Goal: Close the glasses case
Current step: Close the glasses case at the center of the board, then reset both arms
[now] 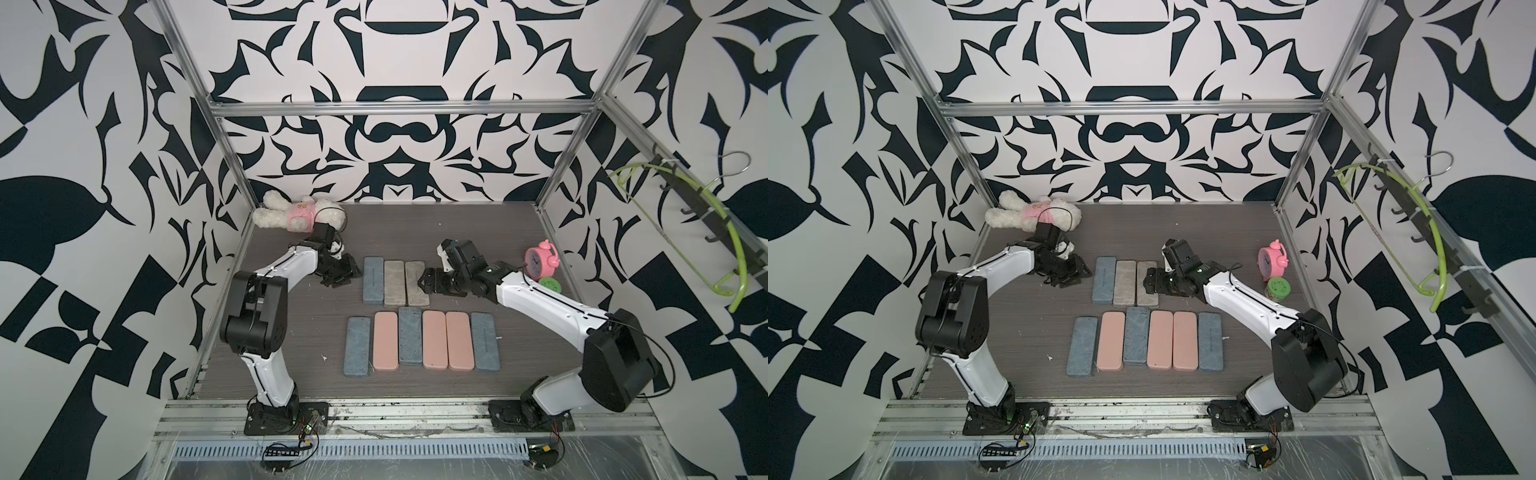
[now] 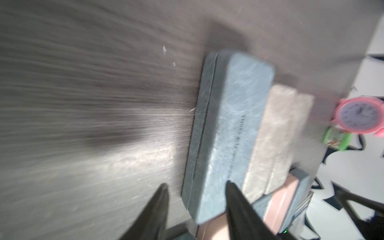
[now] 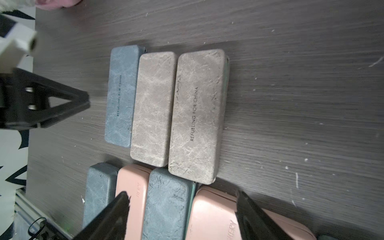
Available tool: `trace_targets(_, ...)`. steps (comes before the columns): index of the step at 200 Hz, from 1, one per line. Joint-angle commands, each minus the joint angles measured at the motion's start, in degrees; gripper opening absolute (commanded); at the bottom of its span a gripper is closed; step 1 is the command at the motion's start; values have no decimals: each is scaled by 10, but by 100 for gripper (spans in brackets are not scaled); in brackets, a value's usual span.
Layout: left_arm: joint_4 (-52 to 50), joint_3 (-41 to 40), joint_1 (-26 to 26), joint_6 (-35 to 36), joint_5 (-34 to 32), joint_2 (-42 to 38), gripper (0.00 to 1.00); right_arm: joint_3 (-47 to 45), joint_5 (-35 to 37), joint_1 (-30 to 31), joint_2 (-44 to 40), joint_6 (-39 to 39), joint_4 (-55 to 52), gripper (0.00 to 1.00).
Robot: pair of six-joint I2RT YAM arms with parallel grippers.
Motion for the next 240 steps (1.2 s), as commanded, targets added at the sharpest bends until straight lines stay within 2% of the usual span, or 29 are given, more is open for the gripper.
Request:
trace_targets(1, 13, -14, 43, 3, -27, -100, 67, -7, 53, -22, -54, -28, -20, 88)
trace_targets(24, 34, -32, 84, 9, -74, -192, 84, -29, 88, -57, -96, -45, -26, 92)
trace_targets(27, 36, -35, 88, 10, -82, -205, 90, -32, 92, -62, -101, -47, -26, 92)
trace_targets(38, 49, -47, 102, 15, -112, -242, 100, -45, 109, -82, -124, -54, -25, 94)
trace_targets(66, 78, -75, 118, 53, -191, -323, 100, -86, 189, -120, -190, -86, -4, 100)
trace_targets(106, 151, -156, 128, 70, -322, -366, 99, -137, 290, -147, -246, -142, 59, 100)
trace_targets(128, 254, -241, 128, 103, -364, -388, 99, -169, 335, -165, -244, -151, 103, 100)
trace_targets(138, 312, -285, 128, 111, -378, -394, 99, -198, 354, -170, -247, -160, 151, 100)
trace_targets(156, 419, -350, 128, 120, -395, -385, 99, -285, 375, -175, -258, -193, 297, 100)
trace_targets(172, 474, -381, 128, 127, -398, -366, 99, -357, 382, -179, -250, -230, 435, 100)
trace_targets(208, 591, -437, 127, 132, -396, -307, 99, -424, 359, -188, -177, -276, 586, 100)
trace_targets(224, 619, -449, 121, 164, -403, -279, 100, -458, 360, -188, -141, -287, 687, 100)
trace_targets(240, 698, -478, 121, 173, -390, -236, 100, -471, 344, -188, -91, -317, 766, 98)
